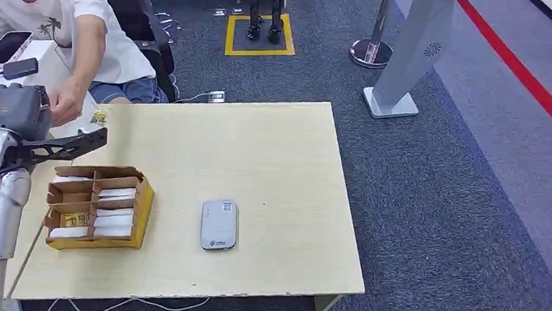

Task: Pass the card to the sensor for recognition and then transmit it.

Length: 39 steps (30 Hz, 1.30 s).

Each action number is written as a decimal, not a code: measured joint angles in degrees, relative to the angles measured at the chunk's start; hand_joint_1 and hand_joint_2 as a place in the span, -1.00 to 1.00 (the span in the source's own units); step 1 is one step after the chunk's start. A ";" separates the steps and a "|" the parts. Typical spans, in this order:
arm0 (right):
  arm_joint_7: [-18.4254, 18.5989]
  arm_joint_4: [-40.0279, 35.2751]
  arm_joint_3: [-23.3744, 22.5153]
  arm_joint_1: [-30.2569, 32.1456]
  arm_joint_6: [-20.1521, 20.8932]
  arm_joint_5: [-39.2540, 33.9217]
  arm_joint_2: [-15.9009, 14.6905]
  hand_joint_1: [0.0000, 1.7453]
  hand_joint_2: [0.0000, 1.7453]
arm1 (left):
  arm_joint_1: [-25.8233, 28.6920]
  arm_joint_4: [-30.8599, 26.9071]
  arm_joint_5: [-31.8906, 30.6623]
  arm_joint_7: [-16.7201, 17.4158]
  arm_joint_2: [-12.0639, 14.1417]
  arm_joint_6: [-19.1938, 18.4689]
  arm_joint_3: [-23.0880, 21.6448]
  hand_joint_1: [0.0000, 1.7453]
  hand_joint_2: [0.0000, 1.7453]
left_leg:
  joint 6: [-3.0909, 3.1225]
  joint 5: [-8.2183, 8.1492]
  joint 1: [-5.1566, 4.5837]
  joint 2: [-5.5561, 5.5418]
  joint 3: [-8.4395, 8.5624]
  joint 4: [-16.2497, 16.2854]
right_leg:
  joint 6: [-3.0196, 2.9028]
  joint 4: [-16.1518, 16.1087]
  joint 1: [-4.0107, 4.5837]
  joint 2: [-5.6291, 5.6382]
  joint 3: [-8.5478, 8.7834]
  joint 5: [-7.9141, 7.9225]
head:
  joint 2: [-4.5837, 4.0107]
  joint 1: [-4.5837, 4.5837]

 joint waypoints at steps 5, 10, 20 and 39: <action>0.02 0.02 0.53 0.01 0.22 0.00 0.00 -1.00 -1.00 | -2.05 5.18 -1.20 -1.11 -2.94 1.42 0.02 1.00 1.00 | 0.00 0.00 0.00 0.03 0.00 0.00 | 0.00 0.00 0.00 0.03 0.00 0.00 | 0.00 0.00; 0.13 0.04 0.66 0.02 0.24 0.00 0.00 -1.00 -1.00 | -3.00 7.68 -1.55 -1.53 -4.73 1.97 0.02 -0.52 1.00 | 0.00 -0.01 0.00 0.04 0.00 0.01 | 0.00 0.00 0.00 0.06 -0.02 0.00 | 0.00 0.00; 0.57 0.07 0.72 0.08 0.40 0.00 0.00 -1.00 -1.00 | -3.09 8.29 -2.01 -2.12 -7.94 4.68 0.96 -1.00 -1.00 | 0.00 -0.01 0.00 0.03 -0.02 0.01 | 0.00 0.00 0.00 0.05 -0.01 0.00 | 0.00 0.00; 1.51 0.11 0.28 0.26 0.20 -0.09 0.00 -1.00 -1.00 | 7.42 -7.43 28.96 -7.81 -18.55 6.98 8.31 -1.00 1.00 | 0.06 -0.06 -0.04 0.02 -0.04 0.01 | 0.01 -0.01 -0.03 0.04 -0.01 -0.01 | 0.00 -0.02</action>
